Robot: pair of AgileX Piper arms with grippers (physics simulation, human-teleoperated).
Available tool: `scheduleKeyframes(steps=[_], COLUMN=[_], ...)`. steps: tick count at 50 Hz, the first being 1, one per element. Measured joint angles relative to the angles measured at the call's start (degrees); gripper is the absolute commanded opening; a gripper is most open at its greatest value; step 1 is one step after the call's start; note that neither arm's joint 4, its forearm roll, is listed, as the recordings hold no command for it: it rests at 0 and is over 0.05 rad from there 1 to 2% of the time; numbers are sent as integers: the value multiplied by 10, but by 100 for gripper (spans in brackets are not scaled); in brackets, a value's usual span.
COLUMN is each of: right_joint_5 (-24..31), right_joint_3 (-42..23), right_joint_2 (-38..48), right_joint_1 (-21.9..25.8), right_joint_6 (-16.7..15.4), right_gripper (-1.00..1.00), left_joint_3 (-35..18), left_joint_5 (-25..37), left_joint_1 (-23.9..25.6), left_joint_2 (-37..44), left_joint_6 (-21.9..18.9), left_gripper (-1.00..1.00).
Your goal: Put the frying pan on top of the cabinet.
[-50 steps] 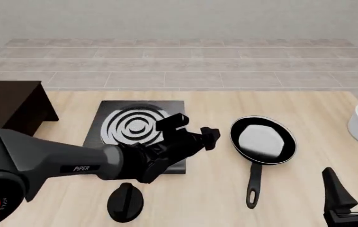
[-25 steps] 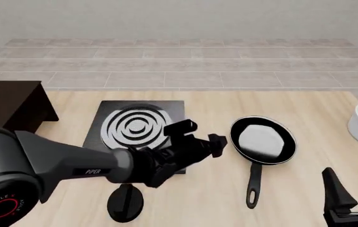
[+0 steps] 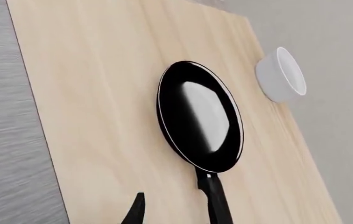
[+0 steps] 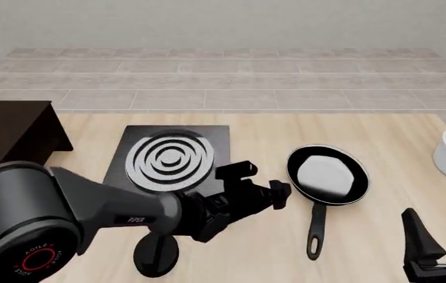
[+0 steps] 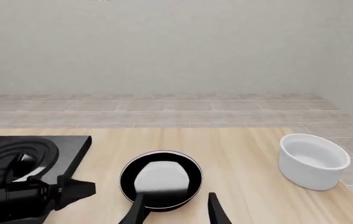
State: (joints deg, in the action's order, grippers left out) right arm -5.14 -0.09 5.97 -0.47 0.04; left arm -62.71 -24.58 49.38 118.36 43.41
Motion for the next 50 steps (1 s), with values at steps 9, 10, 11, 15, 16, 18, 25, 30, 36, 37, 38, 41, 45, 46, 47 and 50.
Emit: scheduleKeyframes(steps=[9,10,11,15,16,18,25,30,36,37,38,41,45,46,47,50], right_joint_5=[-3,-3,-4,-6,-6,-7,-7,-8,-8,-9,-9,-9,-10,-10,-9,-9], right_joint_3=[0,0,0,0,0,0,1,1,1,1,1,1,1,1,1,1], right_joint_2=[3,3,4,6,6,7,8,8,9,9,9,9,10,10,9,9], right_joint_1=[0,0,0,0,0,1,1,1,1,1,1,1,1,1,1,1], right_joint_6=[1,1,1,1,1,1,1,1,1,1,1,1,1,1,1,1], right_gripper=[100,100,100,100,100,100,100,100,100,100,100,100,100,100,100,100], left_joint_3=[-6,-6,-7,-10,-11,-12,-18,-22,-26,-27,-28,-30,-33,-33,-34,-35], left_joint_5=[0,0,0,1,1,1,1,1,1,1,2,3,3,3,3,3], left_joint_1=[12,14,15,21,22,25,34,38,43,44,45,47,49,49,50,51], left_joint_2=[12,12,13,16,16,18,25,31,38,39,40,42,45,46,47,51], left_joint_6=[1,1,1,2,2,3,4,6,7,8,8,8,9,9,9,11], left_gripper=[100,100,100,100,100,100,100,100,100,100,100,100,100,100,100,100])
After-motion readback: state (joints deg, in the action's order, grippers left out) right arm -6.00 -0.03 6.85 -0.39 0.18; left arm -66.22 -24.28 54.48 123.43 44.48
